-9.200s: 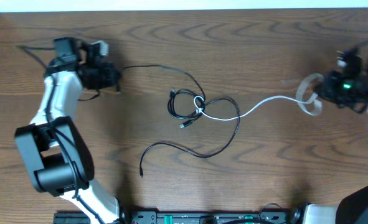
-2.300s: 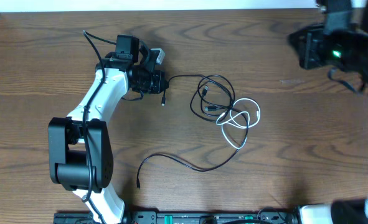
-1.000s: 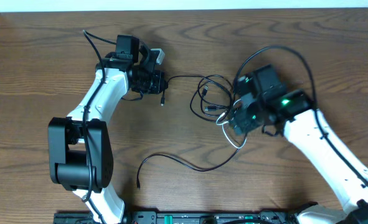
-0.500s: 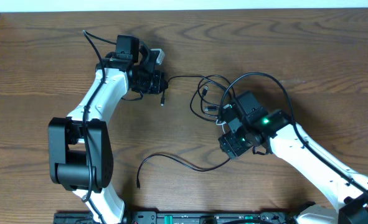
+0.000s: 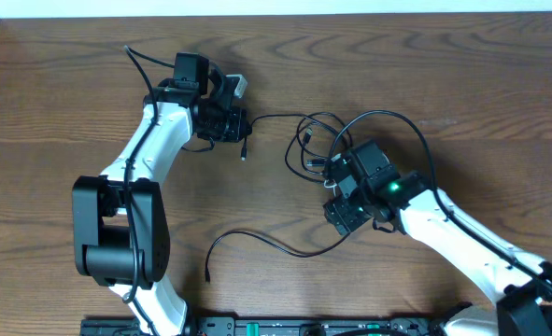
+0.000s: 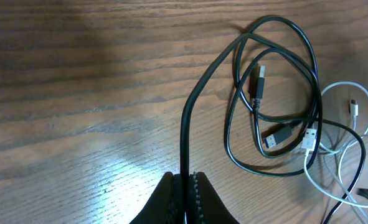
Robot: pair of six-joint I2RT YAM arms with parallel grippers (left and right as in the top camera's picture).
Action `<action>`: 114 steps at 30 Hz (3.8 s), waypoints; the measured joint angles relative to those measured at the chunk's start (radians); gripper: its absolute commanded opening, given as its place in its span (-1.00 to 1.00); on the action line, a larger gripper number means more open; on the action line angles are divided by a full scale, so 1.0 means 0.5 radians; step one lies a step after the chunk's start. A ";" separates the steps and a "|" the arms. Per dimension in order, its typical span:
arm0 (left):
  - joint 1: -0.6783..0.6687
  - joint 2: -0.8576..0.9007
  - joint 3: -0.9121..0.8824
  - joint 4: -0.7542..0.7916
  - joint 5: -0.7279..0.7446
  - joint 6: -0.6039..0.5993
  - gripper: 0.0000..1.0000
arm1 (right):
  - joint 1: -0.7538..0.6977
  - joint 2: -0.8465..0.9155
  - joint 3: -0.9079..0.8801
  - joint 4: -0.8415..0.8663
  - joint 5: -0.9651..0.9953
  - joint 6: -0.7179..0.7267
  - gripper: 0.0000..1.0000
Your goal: Untangle cables
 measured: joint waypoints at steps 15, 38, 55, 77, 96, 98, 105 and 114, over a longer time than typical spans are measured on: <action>0.000 0.000 0.000 -0.033 0.000 0.000 -0.85 | 0.000 0.139 0.087 0.064 -0.021 0.085 -0.98; 0.000 0.000 0.000 -0.030 -0.007 0.000 -0.85 | -0.387 0.057 2.372 -1.017 0.478 0.125 -0.98; 0.000 0.000 0.000 -0.028 -0.007 0.001 -0.85 | -0.644 0.079 2.660 -1.757 0.509 0.189 -0.99; 0.000 0.000 -0.001 0.027 0.004 0.000 -0.85 | -1.141 0.080 2.660 -2.081 0.714 0.356 -0.99; -0.007 0.000 -0.001 0.089 0.017 -0.002 -0.85 | -2.464 0.155 2.660 -1.917 0.880 0.523 -0.98; -0.007 0.000 -0.002 0.088 0.018 -0.008 -0.85 | -2.556 0.211 2.660 -1.875 0.884 0.570 -0.98; -0.007 0.000 -0.002 0.106 0.017 -0.015 -0.85 | -2.750 0.480 2.660 -1.669 0.873 0.764 -0.98; -0.007 0.000 -0.004 0.334 0.132 -0.093 -0.85 | -2.837 0.797 2.660 -1.655 0.896 0.973 -0.98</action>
